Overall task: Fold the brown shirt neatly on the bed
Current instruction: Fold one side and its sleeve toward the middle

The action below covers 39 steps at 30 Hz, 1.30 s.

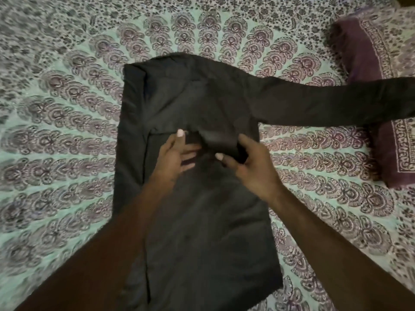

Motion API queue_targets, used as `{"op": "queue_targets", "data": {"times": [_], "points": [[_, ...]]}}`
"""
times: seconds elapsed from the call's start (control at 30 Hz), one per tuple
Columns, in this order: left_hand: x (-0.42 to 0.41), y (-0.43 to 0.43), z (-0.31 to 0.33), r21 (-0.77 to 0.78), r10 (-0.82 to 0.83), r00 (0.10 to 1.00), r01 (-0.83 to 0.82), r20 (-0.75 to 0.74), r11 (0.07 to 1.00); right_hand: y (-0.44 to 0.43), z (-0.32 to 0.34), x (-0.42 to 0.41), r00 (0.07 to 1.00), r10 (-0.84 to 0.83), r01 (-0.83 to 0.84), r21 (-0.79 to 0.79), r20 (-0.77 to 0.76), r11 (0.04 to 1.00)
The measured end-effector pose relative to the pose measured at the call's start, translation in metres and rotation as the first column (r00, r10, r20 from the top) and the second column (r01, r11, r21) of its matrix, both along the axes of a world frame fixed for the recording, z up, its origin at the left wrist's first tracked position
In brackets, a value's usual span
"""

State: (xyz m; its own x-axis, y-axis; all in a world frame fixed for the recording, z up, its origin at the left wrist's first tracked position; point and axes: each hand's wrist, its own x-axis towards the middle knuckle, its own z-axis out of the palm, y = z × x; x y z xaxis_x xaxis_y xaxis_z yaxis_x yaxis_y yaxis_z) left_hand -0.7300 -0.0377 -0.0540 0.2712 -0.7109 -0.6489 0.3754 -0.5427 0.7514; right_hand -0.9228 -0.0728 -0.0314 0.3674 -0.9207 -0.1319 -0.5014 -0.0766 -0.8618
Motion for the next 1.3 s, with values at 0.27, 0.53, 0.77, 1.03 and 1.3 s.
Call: {"op": "queue_targets", "data": {"times": [0.27,0.53,0.77,1.03,1.3], "points": [[0.062,0.102,0.013,-0.061,0.064,0.998,-0.063,0.024,0.996,0.101,0.010,0.067,0.927,0.367,-0.362,0.068,-0.078,0.930],[0.095,0.193,-0.024,0.036,-0.186,0.921,0.185,0.343,0.982,0.159,-0.013,0.102,0.723,0.639,-0.643,0.081,-0.263,0.761],[0.100,0.219,-0.054,0.168,-0.380,0.828,0.340,0.413,0.925,0.191,-0.039,0.109,0.473,0.673,-0.769,0.106,-0.569,0.630],[0.089,0.237,-0.051,0.321,-0.646,0.552,0.575,0.527,0.753,0.221,-0.070,0.097,0.264,0.688,-0.883,0.117,-0.676,0.454],[0.083,0.267,-0.063,0.527,-0.730,0.102,0.626,0.675,0.575,0.241,-0.078,0.083,0.364,0.671,-0.877,0.006,-0.646,0.480]]}}
